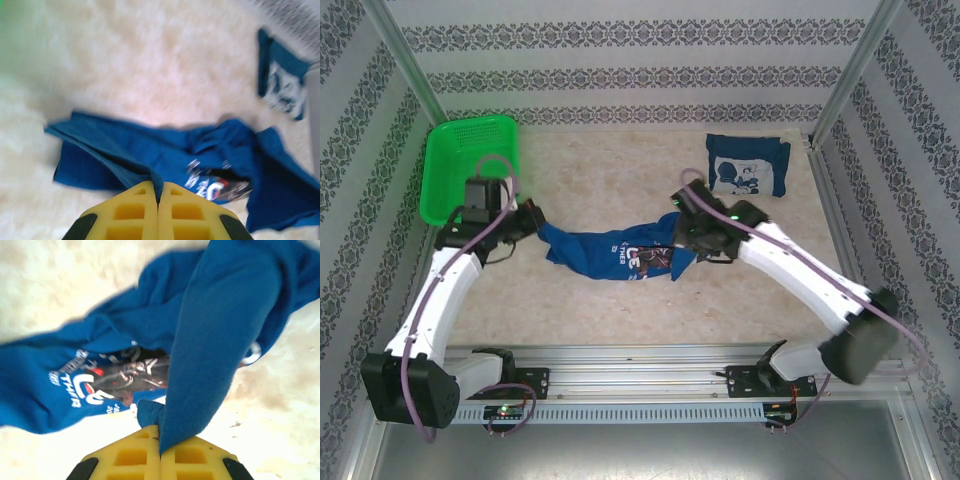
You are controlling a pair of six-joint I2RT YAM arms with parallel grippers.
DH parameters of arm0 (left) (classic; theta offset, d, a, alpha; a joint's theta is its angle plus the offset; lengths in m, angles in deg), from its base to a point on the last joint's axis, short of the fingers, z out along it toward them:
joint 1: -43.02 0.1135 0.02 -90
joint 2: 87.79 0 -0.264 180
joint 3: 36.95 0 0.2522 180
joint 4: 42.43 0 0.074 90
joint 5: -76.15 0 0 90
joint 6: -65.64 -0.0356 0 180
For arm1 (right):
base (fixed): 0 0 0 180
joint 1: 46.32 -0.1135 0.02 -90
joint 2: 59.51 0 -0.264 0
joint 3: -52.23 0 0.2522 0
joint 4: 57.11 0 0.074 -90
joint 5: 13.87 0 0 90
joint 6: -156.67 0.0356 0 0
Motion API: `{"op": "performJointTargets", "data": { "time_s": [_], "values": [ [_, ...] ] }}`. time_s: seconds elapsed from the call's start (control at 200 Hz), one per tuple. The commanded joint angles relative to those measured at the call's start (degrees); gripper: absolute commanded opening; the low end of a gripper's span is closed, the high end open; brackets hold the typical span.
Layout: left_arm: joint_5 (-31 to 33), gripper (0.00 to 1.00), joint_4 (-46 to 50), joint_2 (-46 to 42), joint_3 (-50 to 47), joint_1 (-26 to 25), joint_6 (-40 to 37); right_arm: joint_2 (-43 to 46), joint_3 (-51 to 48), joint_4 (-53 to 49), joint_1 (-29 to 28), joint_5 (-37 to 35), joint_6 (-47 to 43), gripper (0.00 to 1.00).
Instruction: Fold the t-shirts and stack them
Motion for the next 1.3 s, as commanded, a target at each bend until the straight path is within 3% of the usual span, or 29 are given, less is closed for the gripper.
{"op": "performJointTargets", "data": {
  "time_s": [0.0,0.145,0.34,0.435,0.54,0.704,0.854,1.084,1.299],
  "values": [
    [-0.6,0.00,3.9,0.7,11.2,2.1,-1.2,8.4,4.0,-2.3,6.4,0.9,-4.4,0.00],
    [0.2,0.00,8.4,4.8,28.8,4.9,-1.2,15.2,13.8,-2.1,22.7,12.5,-8.6,0.00],
    [1.5,0.00,12.5,10.2,49.5,8.7,-1.8,11.3,32.3,-5.5,42.0,28.2,-12.9,0.00],
    [4.1,0.00,13.9,11.4,55.2,10.0,-4.3,8.2,40.3,-7.2,50.2,32.9,-13.1,0.00],
    [3.9,0.00,13.2,11.2,55.6,11.5,-5.3,5.9,42.9,-3.4,57.9,41.1,-9.8,0.00],
    [-2.1,0.00,6.4,7.9,44.3,11.7,-2.6,4.0,38.4,3.9,59.4,48.2,-4.7,0.00],
    [-6.1,0.00,1.8,1.3,25.9,10.5,1.0,5.9,25.1,5.3,57.8,50.1,-4.8,0.00],
    [0.0,0.00,2.4,-10.8,-3.5,0.1,5.7,9.6,8.0,-4.3,53.3,40.9,-13.2,0.00],
    [4.5,0.00,6.8,-9.4,-17.9,-2.9,9.5,9.6,-0.2,-6.2,53.1,34.2,-16.8,0.00]
  ]
}}
